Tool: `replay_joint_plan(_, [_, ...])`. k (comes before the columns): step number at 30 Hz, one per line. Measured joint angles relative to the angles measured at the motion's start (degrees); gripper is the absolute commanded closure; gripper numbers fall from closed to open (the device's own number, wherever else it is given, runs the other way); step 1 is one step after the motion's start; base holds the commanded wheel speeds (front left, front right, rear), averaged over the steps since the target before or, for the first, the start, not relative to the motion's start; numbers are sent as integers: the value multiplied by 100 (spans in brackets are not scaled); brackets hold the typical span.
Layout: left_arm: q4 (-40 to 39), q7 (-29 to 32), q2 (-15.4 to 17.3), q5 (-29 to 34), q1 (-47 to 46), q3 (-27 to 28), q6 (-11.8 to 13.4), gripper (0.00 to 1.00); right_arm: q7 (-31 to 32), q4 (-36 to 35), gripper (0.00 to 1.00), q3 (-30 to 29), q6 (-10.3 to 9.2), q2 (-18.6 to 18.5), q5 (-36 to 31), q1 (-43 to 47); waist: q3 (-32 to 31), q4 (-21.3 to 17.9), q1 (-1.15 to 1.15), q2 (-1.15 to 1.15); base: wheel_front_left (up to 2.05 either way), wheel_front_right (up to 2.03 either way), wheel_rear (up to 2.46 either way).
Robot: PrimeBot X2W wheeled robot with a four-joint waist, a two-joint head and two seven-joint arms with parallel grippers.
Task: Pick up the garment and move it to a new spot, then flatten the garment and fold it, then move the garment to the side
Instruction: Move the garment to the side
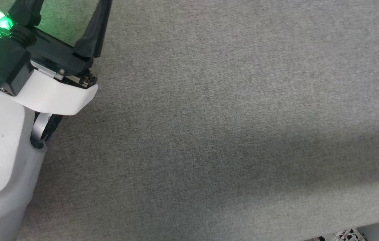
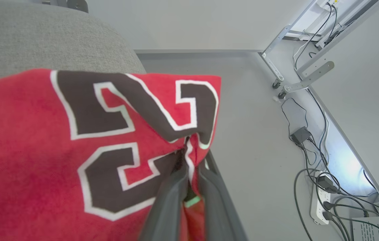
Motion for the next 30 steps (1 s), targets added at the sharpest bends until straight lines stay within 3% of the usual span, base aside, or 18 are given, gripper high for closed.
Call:
replay_joint_plan(11, [132,-14,-23,-54,-6,-7,0,0,-651,909,100,289,0,146,-387,-607,19,77,0,0,0,0,0])
replay_joint_plan(13, [167,-14,-29,-54,-2,-7,0,0,-716,1028,75,348,0,163,-388,-660,-8,75,0,0,0,0,0])
replay_joint_plan(14, [183,-14,-34,-59,4,-5,0,0,-745,1072,69,386,0,166,-389,-680,-27,74,0,0,0,0,0])
replay_joint_plan(15, [203,-14,-45,-68,13,-5,-1,0,-765,1128,22,424,0,162,-392,-689,-51,75,0,0,0,0,0])
replay_joint_plan(16, [225,-14,-57,-69,22,-4,0,0,-802,1181,0,454,0,156,-393,-701,-79,80,0,0,0,0,0])
replay_joint_plan(23, [393,-13,-371,-90,365,216,0,0,-1016,1182,0,866,0,123,-391,-741,-459,192,0,0,0,0,0])
replay_joint_plan(30, [760,-12,-769,-182,1269,631,0,0,-1302,713,0,1481,0,481,-303,-371,-1087,376,0,0,0,0,0])
